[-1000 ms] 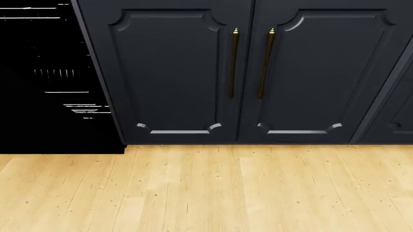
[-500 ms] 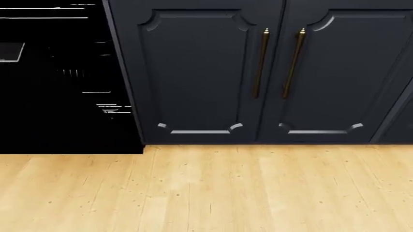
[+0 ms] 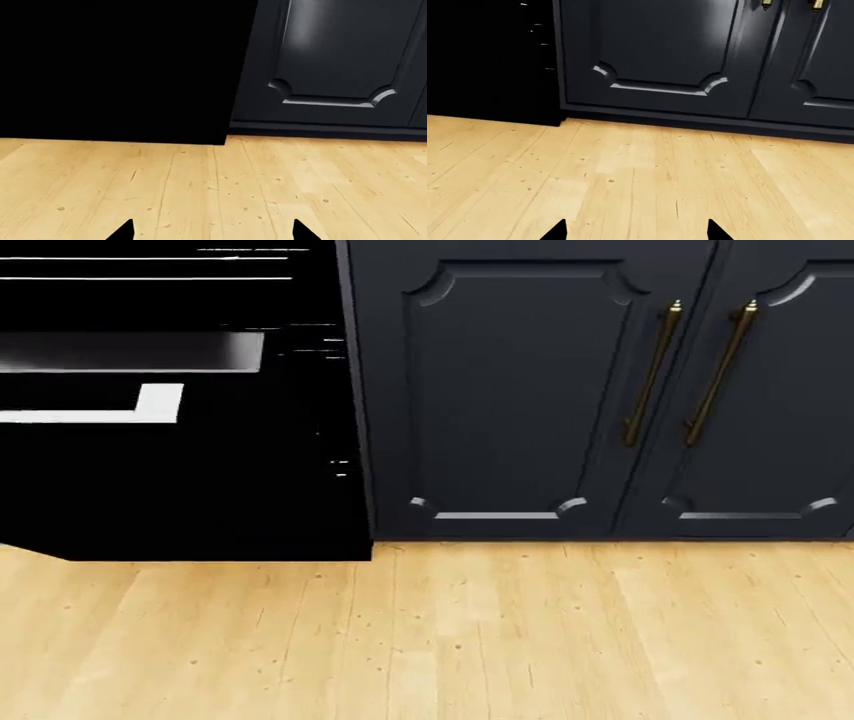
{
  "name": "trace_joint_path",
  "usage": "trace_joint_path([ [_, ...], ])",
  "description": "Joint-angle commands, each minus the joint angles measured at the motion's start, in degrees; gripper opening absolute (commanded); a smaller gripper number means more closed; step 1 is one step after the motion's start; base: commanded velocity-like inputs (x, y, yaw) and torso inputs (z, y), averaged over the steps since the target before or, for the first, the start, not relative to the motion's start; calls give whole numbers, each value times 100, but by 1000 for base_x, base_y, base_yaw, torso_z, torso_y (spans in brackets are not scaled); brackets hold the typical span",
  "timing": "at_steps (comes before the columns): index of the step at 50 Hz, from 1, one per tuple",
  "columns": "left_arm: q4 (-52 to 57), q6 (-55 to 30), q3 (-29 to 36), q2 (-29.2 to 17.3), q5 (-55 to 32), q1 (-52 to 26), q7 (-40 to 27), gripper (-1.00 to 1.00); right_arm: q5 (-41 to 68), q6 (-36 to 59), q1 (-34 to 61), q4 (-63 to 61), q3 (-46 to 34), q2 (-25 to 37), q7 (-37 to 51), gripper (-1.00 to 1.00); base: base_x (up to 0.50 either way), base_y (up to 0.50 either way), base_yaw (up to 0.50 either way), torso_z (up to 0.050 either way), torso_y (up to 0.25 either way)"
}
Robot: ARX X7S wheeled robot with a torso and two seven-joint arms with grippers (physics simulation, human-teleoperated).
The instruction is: Close the dishwasher door
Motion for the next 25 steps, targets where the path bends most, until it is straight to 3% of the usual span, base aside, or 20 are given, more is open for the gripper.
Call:
trace_joint_path([
  [1,9,0,4,1,-3,1,0,100,-1,0,22,-30,-198,55,164,100,70,500,0,0,0],
  [25,24,0,12,1,-8,6,-1,100,-1,0,43,-30,-337,90,276,100,73,500,0,0,0],
])
